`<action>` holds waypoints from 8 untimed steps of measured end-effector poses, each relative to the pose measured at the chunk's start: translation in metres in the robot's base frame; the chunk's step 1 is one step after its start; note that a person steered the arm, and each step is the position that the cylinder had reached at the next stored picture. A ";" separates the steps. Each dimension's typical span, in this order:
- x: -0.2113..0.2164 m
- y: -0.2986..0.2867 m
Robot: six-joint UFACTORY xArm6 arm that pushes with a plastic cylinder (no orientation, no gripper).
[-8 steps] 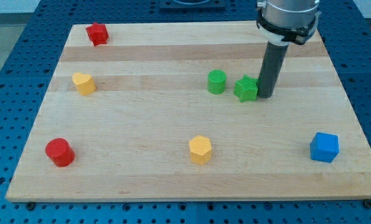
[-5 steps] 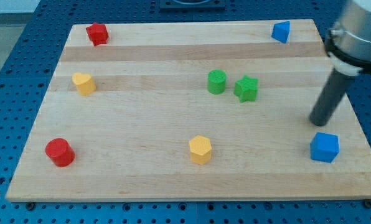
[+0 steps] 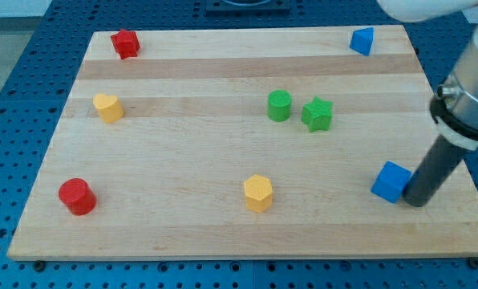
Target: Push blue cube towards center
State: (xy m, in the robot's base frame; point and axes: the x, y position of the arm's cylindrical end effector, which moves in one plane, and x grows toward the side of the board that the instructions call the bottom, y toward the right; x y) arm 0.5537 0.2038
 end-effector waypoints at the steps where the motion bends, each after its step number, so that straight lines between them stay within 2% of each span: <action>1: -0.007 -0.022; 8: -0.055 -0.078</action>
